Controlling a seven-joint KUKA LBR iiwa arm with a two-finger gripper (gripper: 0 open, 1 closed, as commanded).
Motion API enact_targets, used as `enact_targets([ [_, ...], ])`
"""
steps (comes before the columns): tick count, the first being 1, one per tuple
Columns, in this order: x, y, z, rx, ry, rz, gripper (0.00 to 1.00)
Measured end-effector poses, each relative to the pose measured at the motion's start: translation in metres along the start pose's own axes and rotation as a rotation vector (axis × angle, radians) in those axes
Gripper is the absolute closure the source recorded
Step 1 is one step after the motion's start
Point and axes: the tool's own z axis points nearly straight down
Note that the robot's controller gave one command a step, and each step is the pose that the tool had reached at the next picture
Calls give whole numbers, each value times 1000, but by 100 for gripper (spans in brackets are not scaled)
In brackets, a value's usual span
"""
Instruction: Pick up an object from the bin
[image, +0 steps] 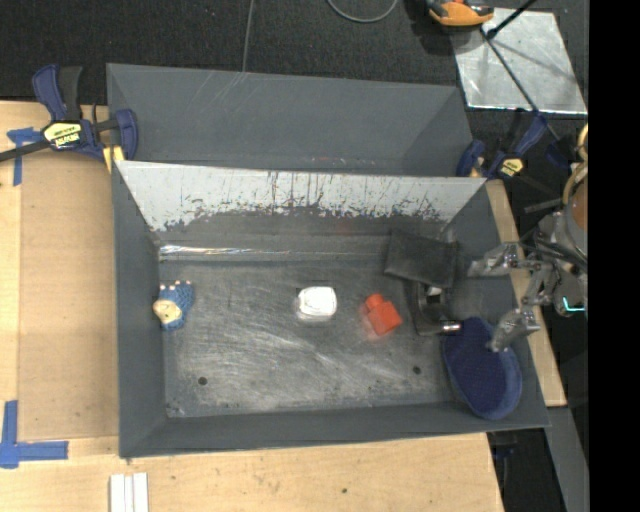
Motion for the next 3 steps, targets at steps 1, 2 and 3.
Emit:
enact_targets([
  [1, -11, 30, 135, 1, -19, -13, 0],
  [2, -56, 104, 145, -4, -6, 142, 0],
  [3, -56, 100, 145, 0, -7, 145, 100],
])
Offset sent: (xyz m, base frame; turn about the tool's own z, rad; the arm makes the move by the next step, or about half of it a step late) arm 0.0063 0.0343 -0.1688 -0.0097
